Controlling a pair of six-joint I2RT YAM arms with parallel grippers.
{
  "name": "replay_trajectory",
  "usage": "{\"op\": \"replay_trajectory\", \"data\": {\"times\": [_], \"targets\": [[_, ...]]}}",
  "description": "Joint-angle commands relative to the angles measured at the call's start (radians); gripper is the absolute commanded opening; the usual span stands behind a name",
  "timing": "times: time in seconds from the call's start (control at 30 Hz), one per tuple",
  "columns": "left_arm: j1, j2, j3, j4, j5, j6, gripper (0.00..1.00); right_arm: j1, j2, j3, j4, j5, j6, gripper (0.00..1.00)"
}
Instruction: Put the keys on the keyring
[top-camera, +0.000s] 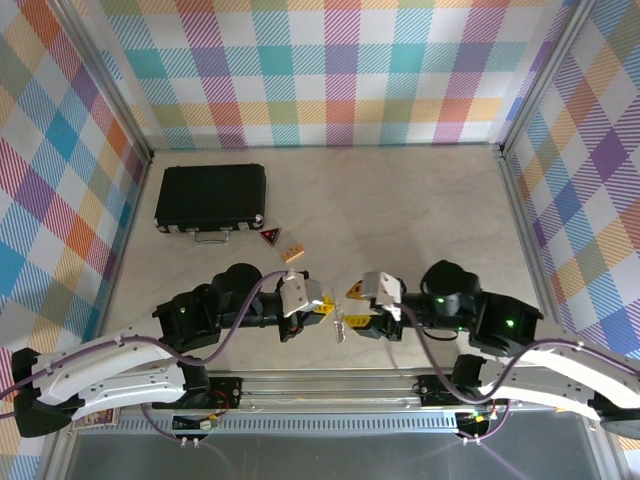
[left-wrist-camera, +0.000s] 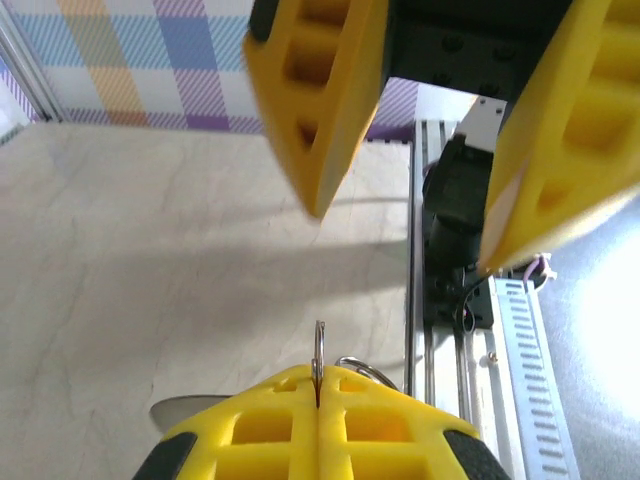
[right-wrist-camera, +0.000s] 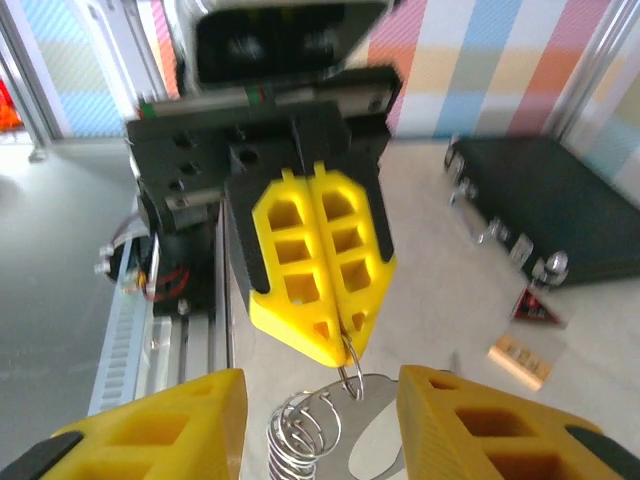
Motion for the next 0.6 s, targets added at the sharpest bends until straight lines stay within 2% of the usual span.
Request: {"op": "replay_trajectory", "data": {"times": [0.0, 0.13, 0.3, 0.57], "targets": [[0.007, -0.049, -0.035, 0.154, 0.043, -0.028, 0.0, 0.006, -0.078, -0.047, 0.124, -0.035, 0.076, 0.42], [0.007, -0.081, -0.06, 0.245, 0.094, -0.058, 0.0, 0.006, -0.123, -0.061, 0.16, -0.067, 0.095, 0.42], [0.007, -0.092, -0.055, 0.279, 0.118, -0.074, 0.0, 0.006, -0.093, -0.045, 0.15, -0.067, 0.095, 0.42], [0.007, -0.093, -0.061, 0.224, -0.019, -0.063, 0.0, 0.004, -0.026, -0.015, 0.143, 0.017, 0.125, 0.59]]}}
